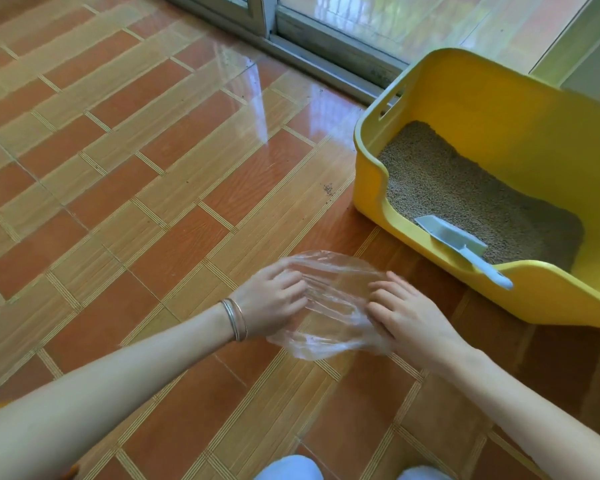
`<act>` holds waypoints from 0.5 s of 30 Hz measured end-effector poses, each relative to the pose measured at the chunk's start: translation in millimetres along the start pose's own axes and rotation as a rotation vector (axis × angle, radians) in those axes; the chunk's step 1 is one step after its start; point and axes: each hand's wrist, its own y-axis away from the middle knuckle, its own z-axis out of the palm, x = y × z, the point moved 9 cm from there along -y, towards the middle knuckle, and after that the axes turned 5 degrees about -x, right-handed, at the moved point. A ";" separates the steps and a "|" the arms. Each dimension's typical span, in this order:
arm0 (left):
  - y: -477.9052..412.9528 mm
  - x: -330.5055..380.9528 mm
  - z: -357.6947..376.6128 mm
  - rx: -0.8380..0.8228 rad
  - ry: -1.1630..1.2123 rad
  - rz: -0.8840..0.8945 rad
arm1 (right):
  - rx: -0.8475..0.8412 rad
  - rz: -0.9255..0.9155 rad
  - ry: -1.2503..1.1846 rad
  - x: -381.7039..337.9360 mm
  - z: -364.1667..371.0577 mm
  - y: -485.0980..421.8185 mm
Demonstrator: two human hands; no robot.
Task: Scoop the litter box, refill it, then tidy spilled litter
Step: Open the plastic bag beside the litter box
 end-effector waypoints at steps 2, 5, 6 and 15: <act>-7.3 10.8 -5.1 0.037 0.013 0.093 | 0.009 -0.048 -0.089 -14.2 1.3 -11.9; -6.3 19.4 12.9 -0.072 0.024 0.134 | -0.150 -0.082 -0.077 -21.8 31.0 -19.9; -3.3 12.3 25.5 -0.166 0.063 0.106 | -0.214 -0.047 -0.042 -17.4 39.0 -18.6; 0.5 -20.3 45.8 -0.557 0.038 0.012 | -0.336 -0.055 -0.060 22.8 37.3 -8.5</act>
